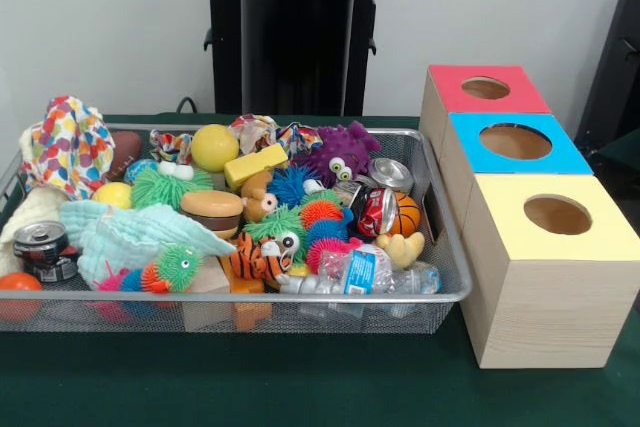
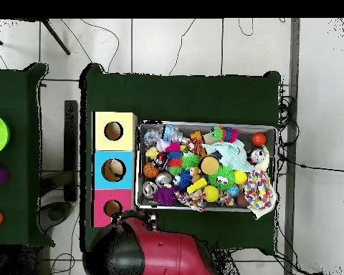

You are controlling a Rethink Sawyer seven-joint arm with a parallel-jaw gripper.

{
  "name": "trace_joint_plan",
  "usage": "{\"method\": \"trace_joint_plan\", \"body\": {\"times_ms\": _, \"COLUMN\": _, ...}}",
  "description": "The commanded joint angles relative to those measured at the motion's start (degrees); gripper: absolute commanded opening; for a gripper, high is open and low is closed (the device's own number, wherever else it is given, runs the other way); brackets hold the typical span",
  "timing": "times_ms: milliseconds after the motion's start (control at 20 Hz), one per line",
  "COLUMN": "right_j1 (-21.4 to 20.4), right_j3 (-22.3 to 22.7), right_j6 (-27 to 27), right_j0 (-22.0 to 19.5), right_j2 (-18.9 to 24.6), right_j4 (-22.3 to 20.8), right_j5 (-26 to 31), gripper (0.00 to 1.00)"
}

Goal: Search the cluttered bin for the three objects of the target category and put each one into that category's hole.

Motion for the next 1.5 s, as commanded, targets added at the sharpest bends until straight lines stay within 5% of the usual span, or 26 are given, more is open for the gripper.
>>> {"method": "trace_joint_plan", "body": {"times_ms": 50, "right_j1": 7.1, "right_j3": -3.3, "right_j6": -5.8, "right_j0": -7.1, "right_j2": 8.5, "right_j4": -2.3, "right_j5": -1.9, "gripper": 1.00}}
{"method": "trace_joint_plan", "body": {"times_ms": 750, "right_j1": 16.4, "right_j3": -10.1, "right_j6": -11.0, "right_j0": -17.2, "right_j2": 19.1, "right_j4": -8.6, "right_j5": 0.0, "gripper": 1.00}}
{"method": "trace_joint_plan", "body": {"times_ms": 1500, "right_j1": 18.3, "right_j3": -11.8, "right_j6": -7.6, "right_j0": -20.8, "right_j2": 25.4, "right_j4": -12.8, "right_j5": 1.1, "gripper": 1.00}}
